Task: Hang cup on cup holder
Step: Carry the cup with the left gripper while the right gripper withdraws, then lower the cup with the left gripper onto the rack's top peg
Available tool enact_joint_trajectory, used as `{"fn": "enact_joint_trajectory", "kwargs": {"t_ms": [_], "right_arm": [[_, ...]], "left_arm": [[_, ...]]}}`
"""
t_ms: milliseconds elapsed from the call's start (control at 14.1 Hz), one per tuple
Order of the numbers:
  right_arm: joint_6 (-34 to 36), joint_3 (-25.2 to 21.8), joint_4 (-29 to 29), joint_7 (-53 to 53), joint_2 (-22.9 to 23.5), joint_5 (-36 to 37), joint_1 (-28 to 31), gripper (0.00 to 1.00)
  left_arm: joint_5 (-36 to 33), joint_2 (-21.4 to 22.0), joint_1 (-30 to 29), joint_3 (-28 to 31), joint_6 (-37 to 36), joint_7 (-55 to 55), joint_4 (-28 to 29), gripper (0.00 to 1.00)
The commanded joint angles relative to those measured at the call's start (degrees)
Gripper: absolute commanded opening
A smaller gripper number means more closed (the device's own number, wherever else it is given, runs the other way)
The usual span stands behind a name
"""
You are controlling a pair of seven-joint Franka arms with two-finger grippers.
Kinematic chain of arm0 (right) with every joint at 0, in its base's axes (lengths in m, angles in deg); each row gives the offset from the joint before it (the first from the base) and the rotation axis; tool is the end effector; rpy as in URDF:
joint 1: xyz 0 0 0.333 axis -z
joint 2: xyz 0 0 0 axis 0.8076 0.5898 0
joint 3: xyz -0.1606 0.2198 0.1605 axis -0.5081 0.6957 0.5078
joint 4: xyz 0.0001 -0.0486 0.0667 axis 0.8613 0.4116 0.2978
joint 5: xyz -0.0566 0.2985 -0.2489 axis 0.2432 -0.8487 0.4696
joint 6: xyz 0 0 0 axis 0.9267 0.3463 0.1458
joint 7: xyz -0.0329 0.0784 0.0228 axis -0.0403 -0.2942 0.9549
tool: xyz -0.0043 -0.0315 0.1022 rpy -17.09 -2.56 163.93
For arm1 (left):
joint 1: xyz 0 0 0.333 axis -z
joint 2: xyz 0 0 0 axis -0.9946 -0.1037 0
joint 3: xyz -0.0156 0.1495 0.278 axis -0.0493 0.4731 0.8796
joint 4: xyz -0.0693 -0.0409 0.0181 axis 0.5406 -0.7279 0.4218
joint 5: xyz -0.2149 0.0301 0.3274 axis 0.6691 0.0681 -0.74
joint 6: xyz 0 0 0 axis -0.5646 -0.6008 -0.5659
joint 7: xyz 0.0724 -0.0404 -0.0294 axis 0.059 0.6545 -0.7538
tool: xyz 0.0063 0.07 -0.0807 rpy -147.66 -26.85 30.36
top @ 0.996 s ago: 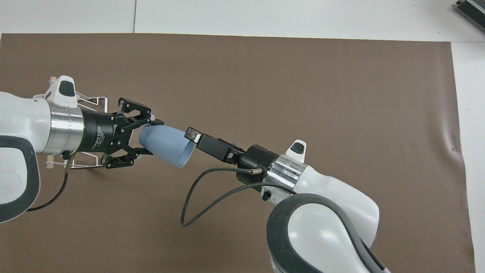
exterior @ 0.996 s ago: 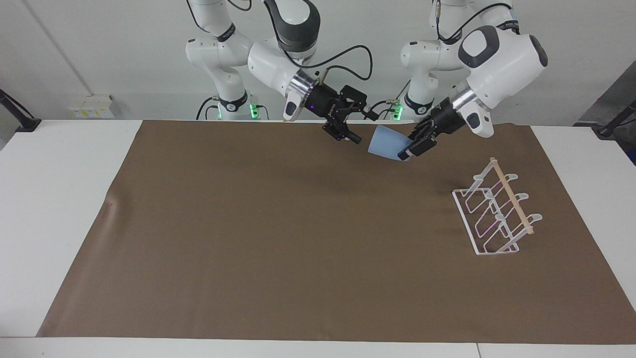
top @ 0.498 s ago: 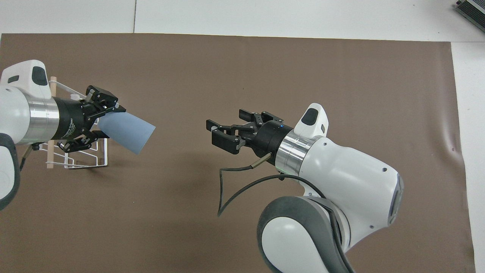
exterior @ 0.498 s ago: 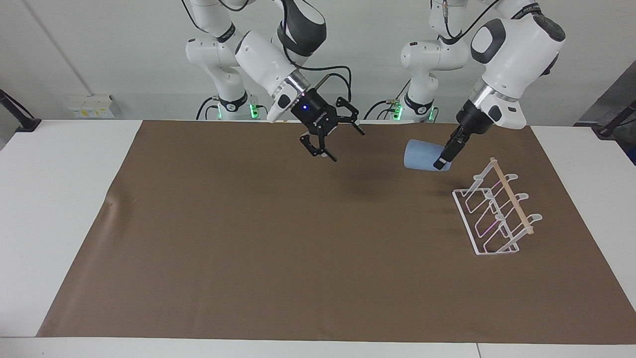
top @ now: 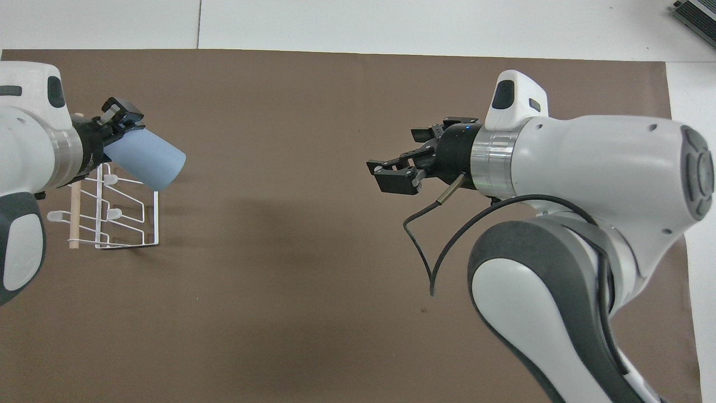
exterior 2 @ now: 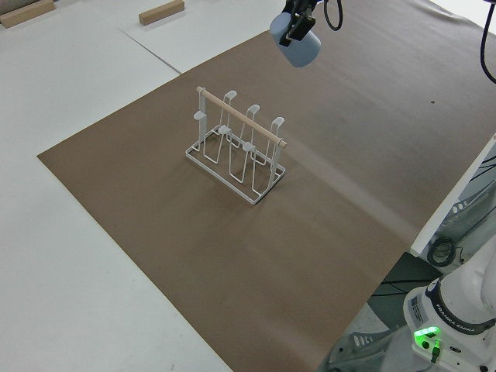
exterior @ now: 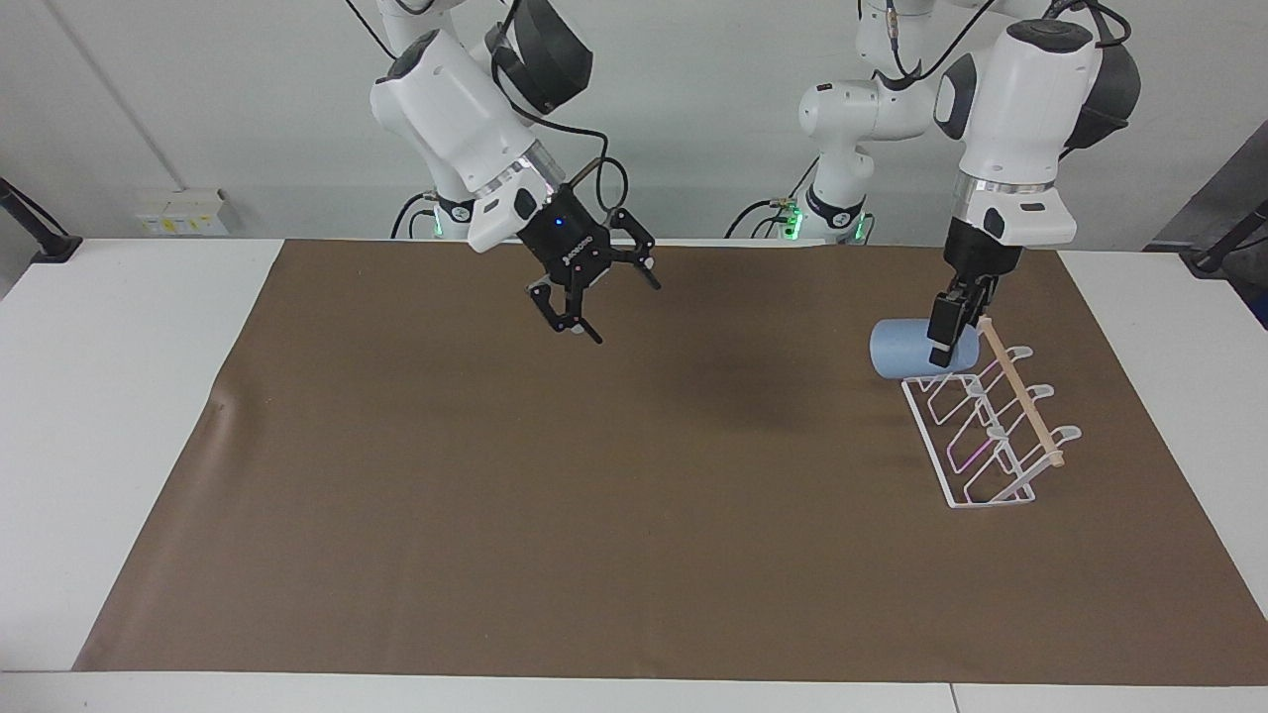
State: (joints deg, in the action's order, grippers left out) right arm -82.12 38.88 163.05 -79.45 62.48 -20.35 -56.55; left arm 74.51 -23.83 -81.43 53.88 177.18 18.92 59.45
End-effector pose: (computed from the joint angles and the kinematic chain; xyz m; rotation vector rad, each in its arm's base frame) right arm 0.5699 0.2336 0.5725 -2.4895 -0.7708 -0.5914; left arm 0.5621 -0.1089 0.5759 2.8149 1.0130 0.6384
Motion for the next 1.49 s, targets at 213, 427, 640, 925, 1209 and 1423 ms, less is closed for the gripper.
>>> {"fn": "enact_joint_trajectory", "kwargs": {"t_ms": [213, 427, 640, 925, 1209, 1423], "right_arm": [[14.16, -8.71, -2.75, 3.34, 0.78, 13.75, -0.12, 1.0], [17.6, -12.84, -2.75, 9.73, 0.69, 20.96, -0.12, 1.0], [19.8, -14.35, -2.75, 18.52, 0.26, 30.72, -0.12, 1.0], [23.5, -16.54, -2.57, 28.02, -0.1, 31.7, -0.12, 1.0], [26.13, -20.14, -2.31, 29.18, -0.8, 32.94, -0.12, 1.0], [26.14, -22.08, -1.08, 30.41, -1.32, 32.85, -0.12, 1.0]], "left_arm": [[-14.16, -4.65, -2.09, 0.24, 12.61, 1.01, -1.2, 0.0], [-20.59, -8.69, -4.02, 0.24, 17.28, 0.92, -2.17, 0.0], [-24.46, -9.31, -5.78, 0.24, 19.22, 1.01, -2.17, 0.0], [-25.87, -9.84, -7.54, 0.24, 20.81, 1.01, -1.12, 0.0], [-26.66, -9.14, -7.98, 0.24, 20.99, 1.01, 1.51, 0.0], [-28.51, -8.61, -8.59, 0.24, 22.65, 1.27, 3.8, 0.0]]}}
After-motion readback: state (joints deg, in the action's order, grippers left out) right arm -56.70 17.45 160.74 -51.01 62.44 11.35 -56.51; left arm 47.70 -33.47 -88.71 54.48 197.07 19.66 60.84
